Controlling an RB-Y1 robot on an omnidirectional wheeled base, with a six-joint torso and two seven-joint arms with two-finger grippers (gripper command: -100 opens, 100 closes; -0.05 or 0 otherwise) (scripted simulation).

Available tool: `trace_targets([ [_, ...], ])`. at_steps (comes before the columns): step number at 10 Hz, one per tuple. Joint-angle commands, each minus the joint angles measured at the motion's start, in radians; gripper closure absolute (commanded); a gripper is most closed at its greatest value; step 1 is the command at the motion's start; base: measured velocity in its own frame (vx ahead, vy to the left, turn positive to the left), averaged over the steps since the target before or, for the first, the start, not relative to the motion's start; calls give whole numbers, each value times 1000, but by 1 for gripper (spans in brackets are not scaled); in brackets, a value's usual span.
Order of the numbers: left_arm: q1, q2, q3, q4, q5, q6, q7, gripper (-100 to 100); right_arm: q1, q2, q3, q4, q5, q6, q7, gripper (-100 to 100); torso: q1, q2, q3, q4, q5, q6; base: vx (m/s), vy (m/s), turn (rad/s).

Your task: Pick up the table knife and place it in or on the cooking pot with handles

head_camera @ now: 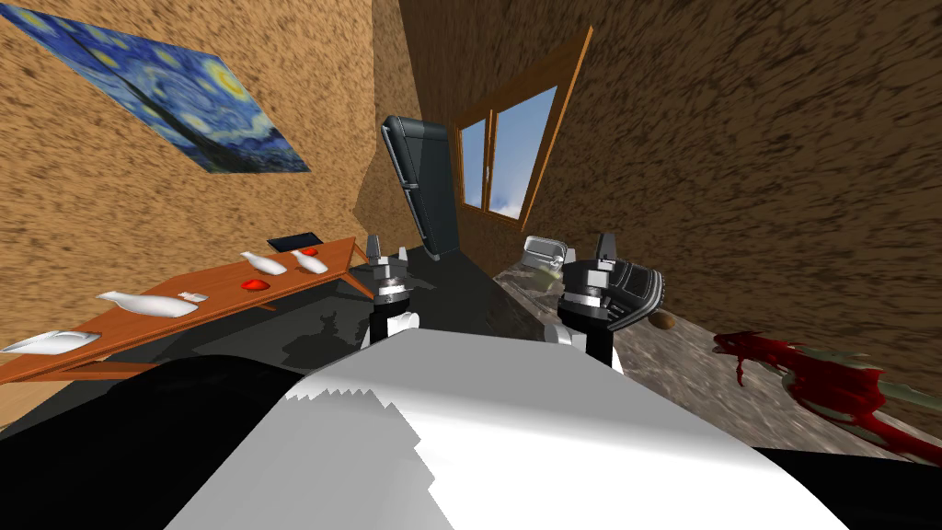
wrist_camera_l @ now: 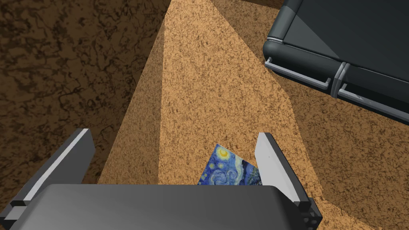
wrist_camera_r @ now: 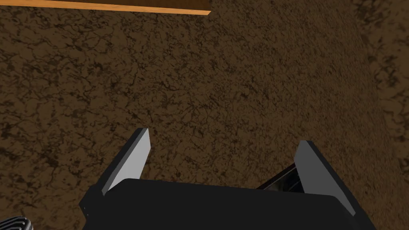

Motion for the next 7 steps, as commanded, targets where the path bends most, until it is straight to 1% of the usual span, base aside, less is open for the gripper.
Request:
trace_targets([
  [1, 0, 0, 0, 0, 0, 0, 0, 0, -1, -41, -1, 9, 4, -3, 1, -100, 0, 0, 0, 0, 0, 0, 4, 18, -2],
  [4, 0, 0, 0, 0, 0, 0, 0, 0, -6, -135, -6, 40, 20, -15, 5, -100, 3, -1, 0, 0, 1, 0, 10, 55, -7],
  [5, 0, 0, 0, 0, 0, 0, 0, 0, -6, -149, -6, 40, 20, -15, 5, -100, 4, -1, 0, 0, 1, 0, 12, 51, -6],
  [7, 0, 0, 0, 0, 0, 0, 0, 0, -10, -217, -13, 71, 36, -29, 8, -100, 3, -1, -1, 0, 1, 0, 19, 65, -6],
])
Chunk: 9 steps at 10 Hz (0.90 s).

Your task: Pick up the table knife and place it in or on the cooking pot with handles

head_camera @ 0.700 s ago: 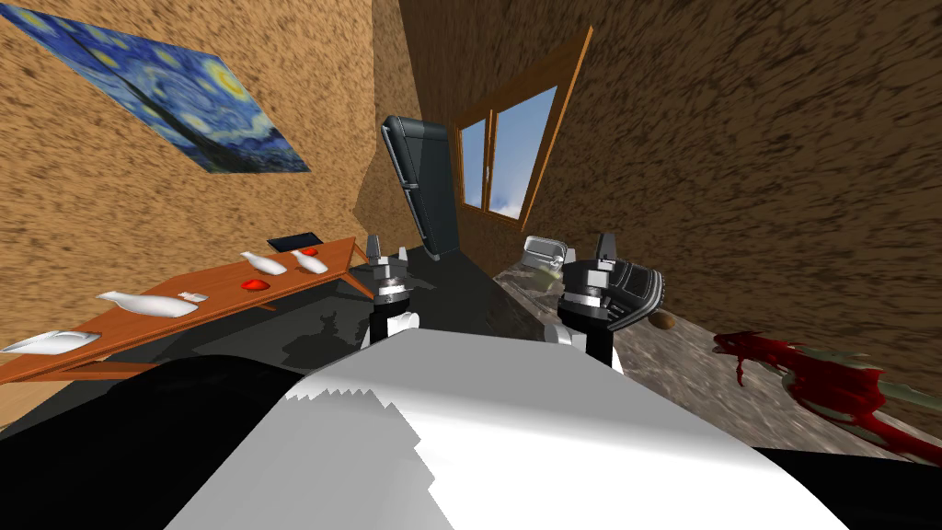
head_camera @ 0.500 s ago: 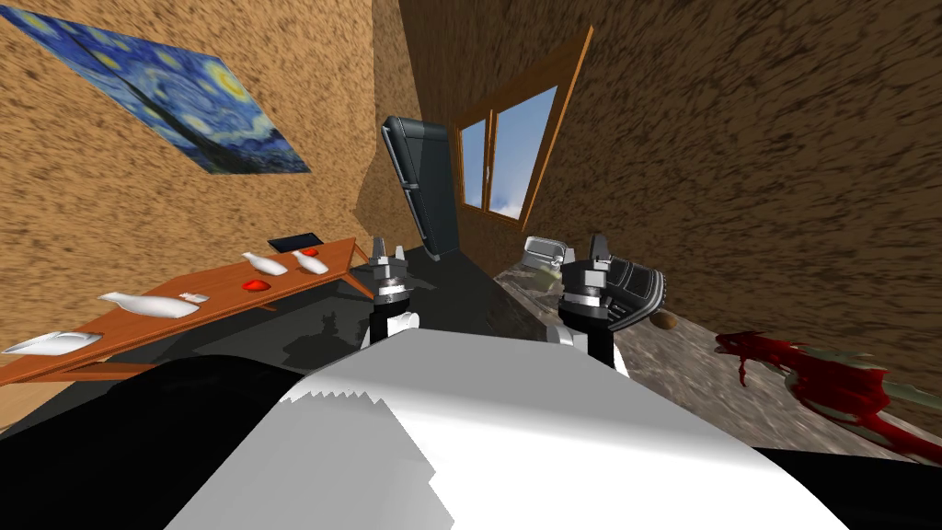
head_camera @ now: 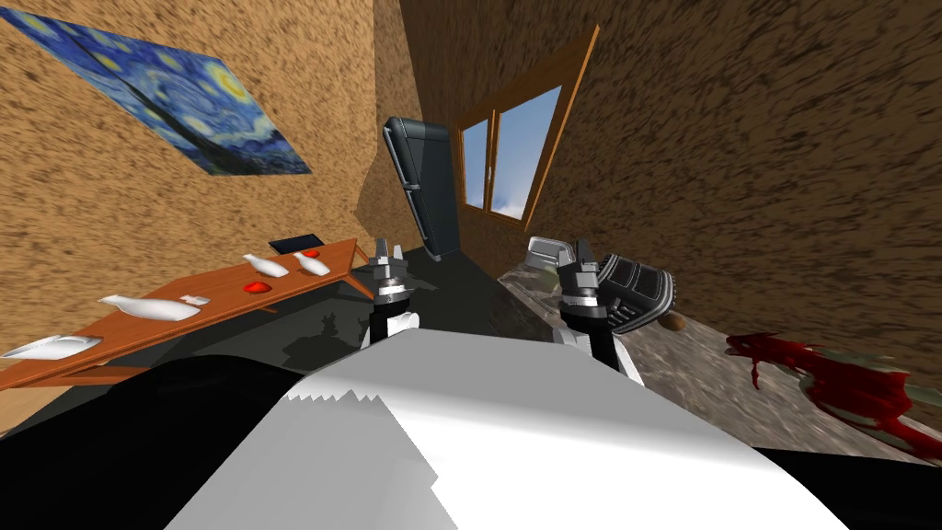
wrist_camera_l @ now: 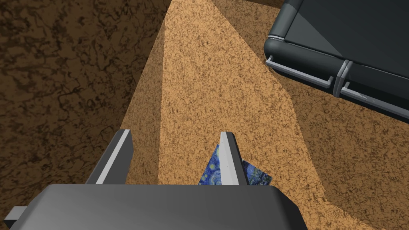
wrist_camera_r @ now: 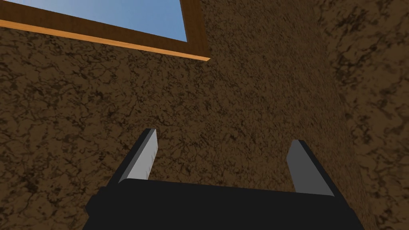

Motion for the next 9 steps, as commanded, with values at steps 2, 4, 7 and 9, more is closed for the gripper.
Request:
trace_targets([
  [2, 0, 0, 0, 0, 0, 0, 0, 0, -4, -72, -7, 30, 14, -17, 3, -100, -1, 1, 0, 0, 0, 0, 12, 65, -8],
  [4, 0, 0, 0, 0, 0, 0, 0, 0, -7, -119, -13, 48, 24, -26, 5, -100, -1, 0, 0, 0, 0, 0, 12, 54, -6],
  [7, 0, 0, 0, 0, 0, 0, 0, 0, -10, -173, -20, 67, 35, -36, 6, -100, -1, 0, 0, 0, 0, 0, 16, 52, -7],
  [9, 0, 0, 0, 0, 0, 0, 0, 0, -13, -222, -26, 87, 46, -46, 8, -100, 0, 0, 0, 0, 0, 0, 19, 76, -8],
])
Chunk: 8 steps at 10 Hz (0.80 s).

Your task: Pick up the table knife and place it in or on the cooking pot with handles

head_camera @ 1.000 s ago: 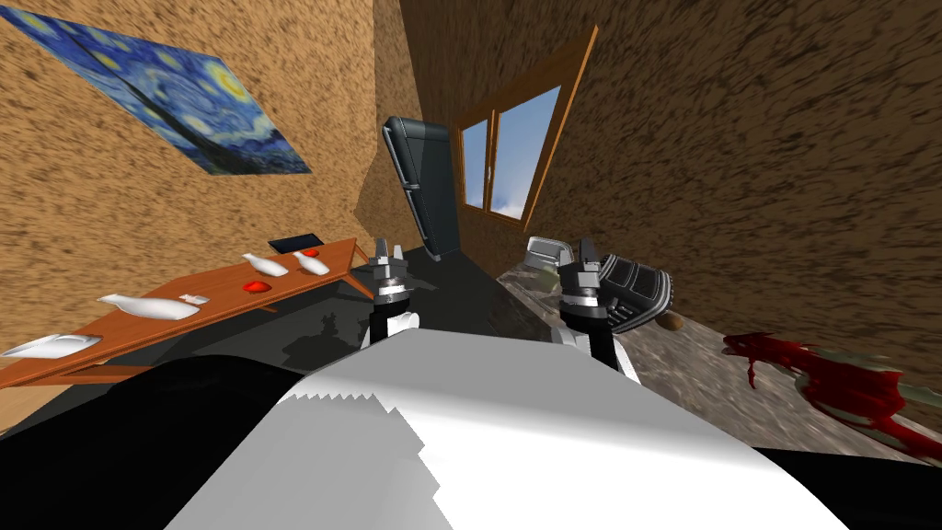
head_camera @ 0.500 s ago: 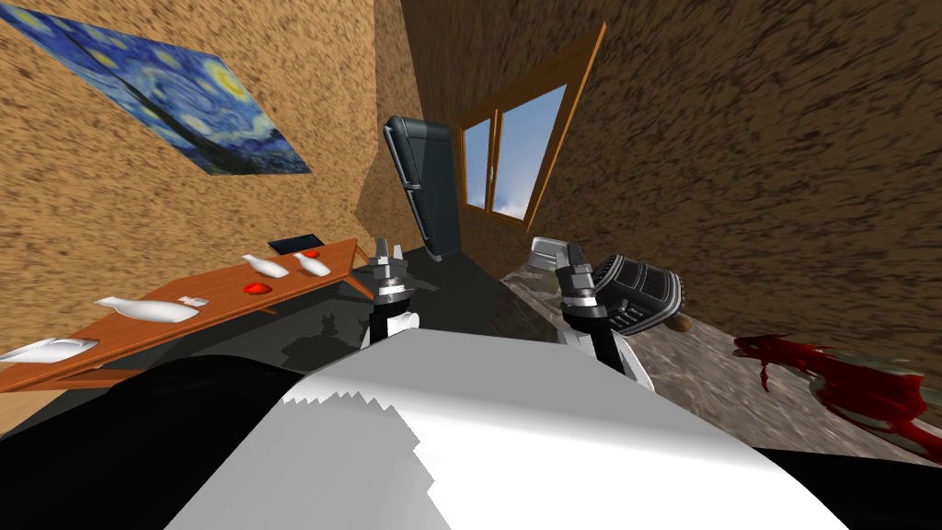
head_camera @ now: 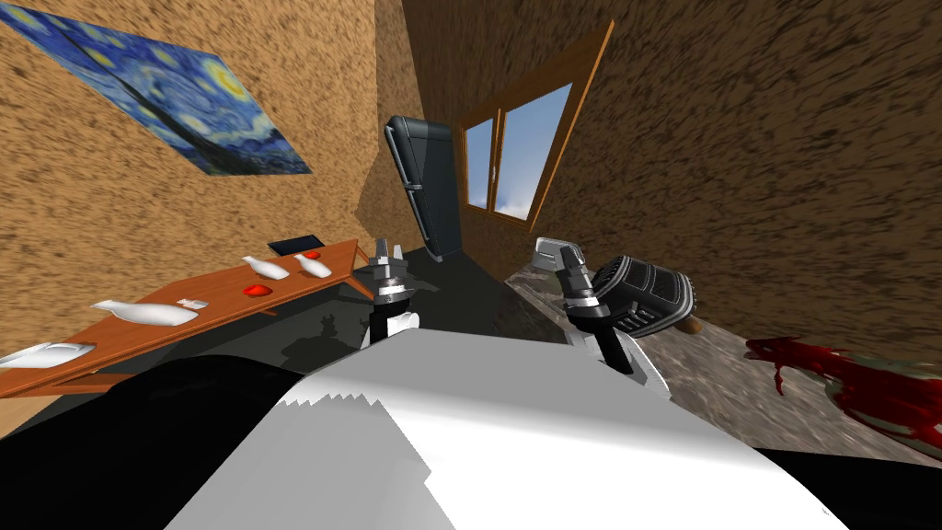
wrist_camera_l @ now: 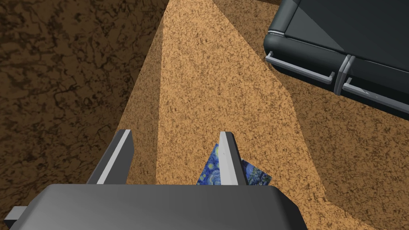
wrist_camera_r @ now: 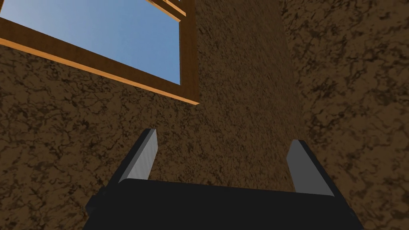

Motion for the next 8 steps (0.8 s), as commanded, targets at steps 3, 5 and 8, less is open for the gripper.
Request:
trace_targets([
  [3, 0, 0, 0, 0, 0, 0, 0, 0, -7, -99, -14, 43, 25, -22, 4, -100, -1, 0, 0, 0, 0, 0, 15, 63, -7],
  [5, 0, 0, 0, 0, 0, 0, 0, 0, -11, -149, -19, 64, 37, -32, 6, -100, 0, 0, 0, 0, 0, 0, 23, 76, -9],
  [8, 0, 0, 0, 0, 0, 0, 0, 0, -14, -213, -23, 85, 50, -42, 9, -100, -1, -1, 0, 0, 0, 0, 19, 59, -7],
])
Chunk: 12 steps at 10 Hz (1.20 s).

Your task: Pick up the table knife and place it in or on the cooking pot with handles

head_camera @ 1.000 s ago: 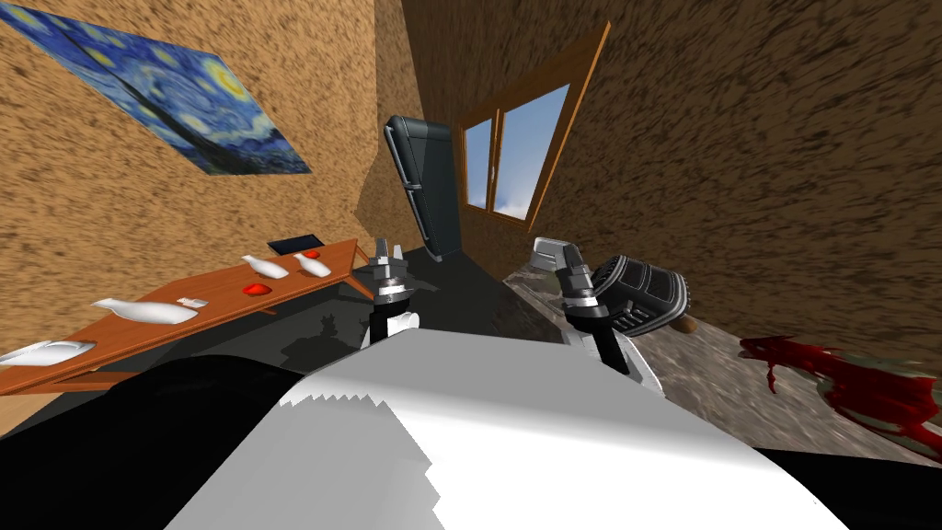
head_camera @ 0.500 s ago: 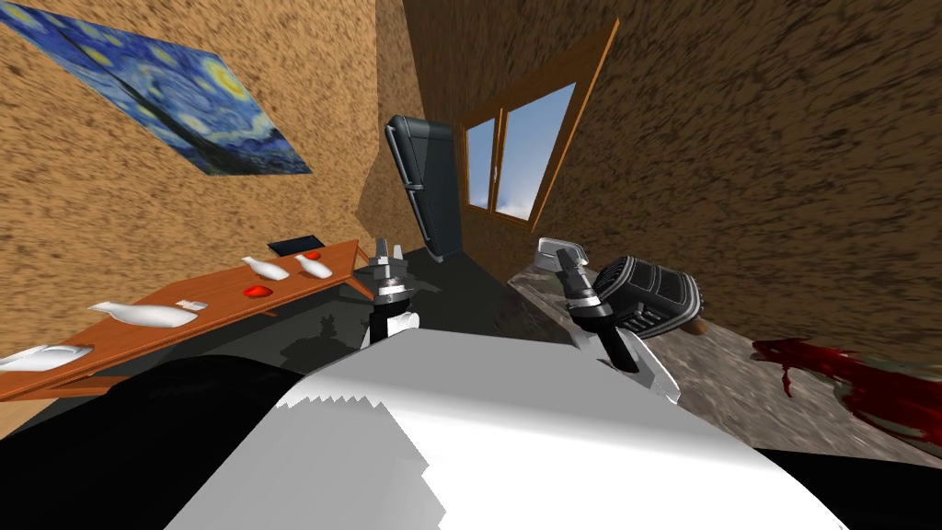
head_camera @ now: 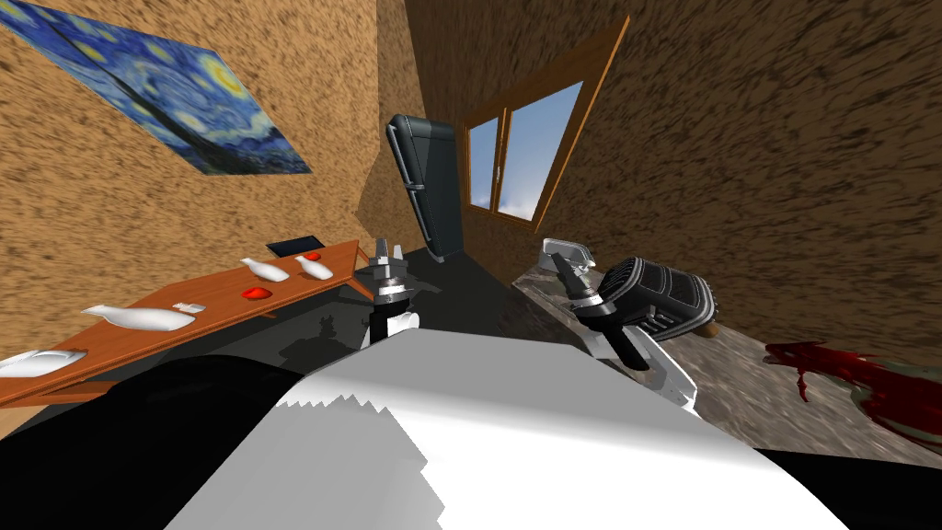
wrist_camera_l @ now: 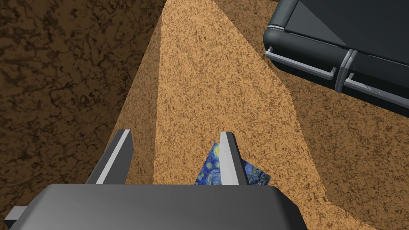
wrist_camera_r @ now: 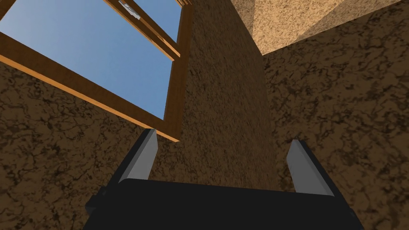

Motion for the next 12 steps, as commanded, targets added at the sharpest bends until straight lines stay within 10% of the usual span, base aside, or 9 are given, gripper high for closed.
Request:
trace_targets([
  [1, 0, 0, 0, 0, 0, 0, 0, 0, -2, -50, -3, 24, 15, -11, 3, -100, 0, 0, 0, 0, 0, 0, 16, 58, -5],
  [12, 0, 0, 0, 0, 0, 0, 0, 0, -9, -319, 26, 130, 81, -36, 24, -100, -1, 0, 0, 0, 0, 0, 19, 54, -3],
])
